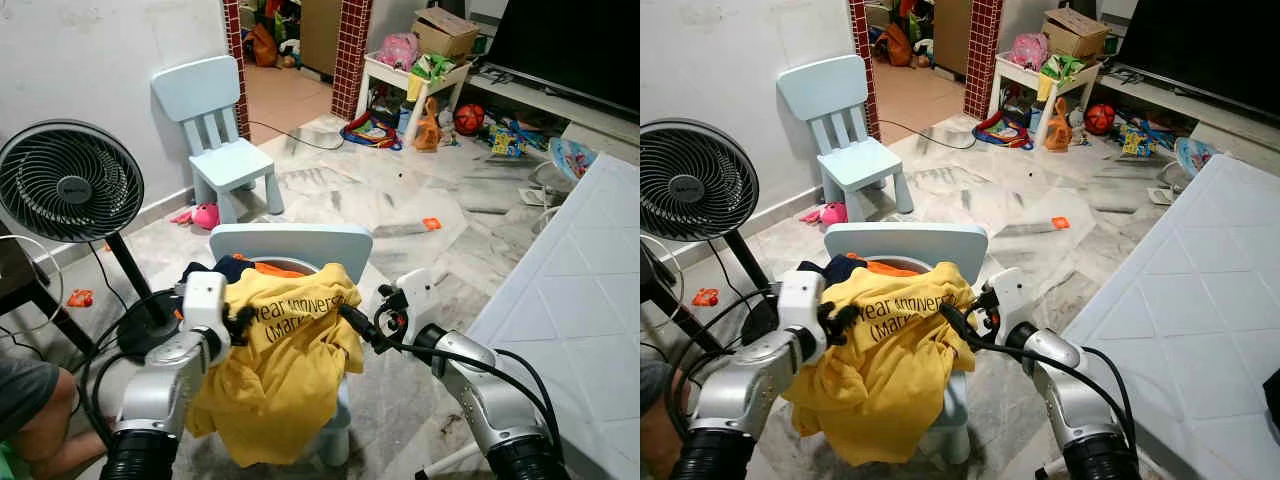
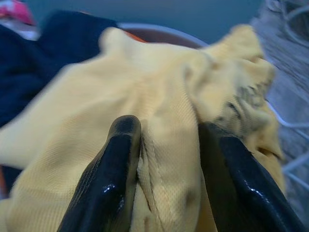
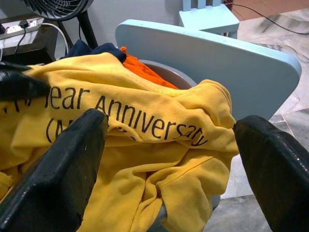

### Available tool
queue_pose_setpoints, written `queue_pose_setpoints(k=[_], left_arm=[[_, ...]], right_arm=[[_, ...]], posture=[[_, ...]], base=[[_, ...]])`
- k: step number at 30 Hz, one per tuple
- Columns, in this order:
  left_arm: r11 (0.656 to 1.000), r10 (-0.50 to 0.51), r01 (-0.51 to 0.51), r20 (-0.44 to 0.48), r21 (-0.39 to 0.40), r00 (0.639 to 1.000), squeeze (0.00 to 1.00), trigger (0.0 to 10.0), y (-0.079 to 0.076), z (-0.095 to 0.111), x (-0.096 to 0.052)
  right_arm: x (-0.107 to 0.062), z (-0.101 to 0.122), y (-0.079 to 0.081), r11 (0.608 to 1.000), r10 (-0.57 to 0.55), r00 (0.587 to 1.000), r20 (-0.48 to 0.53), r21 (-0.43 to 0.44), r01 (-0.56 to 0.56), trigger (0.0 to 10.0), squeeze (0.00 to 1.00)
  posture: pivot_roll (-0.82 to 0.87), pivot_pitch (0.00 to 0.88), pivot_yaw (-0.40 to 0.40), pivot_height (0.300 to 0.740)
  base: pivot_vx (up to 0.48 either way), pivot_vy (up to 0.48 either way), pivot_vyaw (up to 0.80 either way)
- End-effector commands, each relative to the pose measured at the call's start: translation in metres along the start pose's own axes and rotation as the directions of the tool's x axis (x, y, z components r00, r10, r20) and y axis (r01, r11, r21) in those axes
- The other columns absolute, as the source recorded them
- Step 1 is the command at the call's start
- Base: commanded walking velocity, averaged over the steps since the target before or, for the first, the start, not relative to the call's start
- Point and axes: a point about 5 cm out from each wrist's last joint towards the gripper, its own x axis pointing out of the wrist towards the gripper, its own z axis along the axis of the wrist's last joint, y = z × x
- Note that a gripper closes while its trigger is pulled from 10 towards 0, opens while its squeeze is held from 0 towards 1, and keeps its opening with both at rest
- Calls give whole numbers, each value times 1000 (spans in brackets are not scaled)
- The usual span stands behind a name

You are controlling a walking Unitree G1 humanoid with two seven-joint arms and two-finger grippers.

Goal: Hang hanger

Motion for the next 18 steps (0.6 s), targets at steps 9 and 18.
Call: queue_pose_setpoints(k=[9,18], left_arm=[[992,21,-18,20,-123,1000,0,10000,-14,-5,-9],[981,64,-57,29,-183,998,0,10000,-6,-5,-12]], right_arm=[[-1,6,-1,1000,-5,1000,17,-16,5,10000,0],[1,6,-1,1000,2,1000,15,-17,-2,10000,0]], posture=[[-65,41,-43,740],[-61,38,-45,740]], base=[[0,0,0],[0,0,0]])
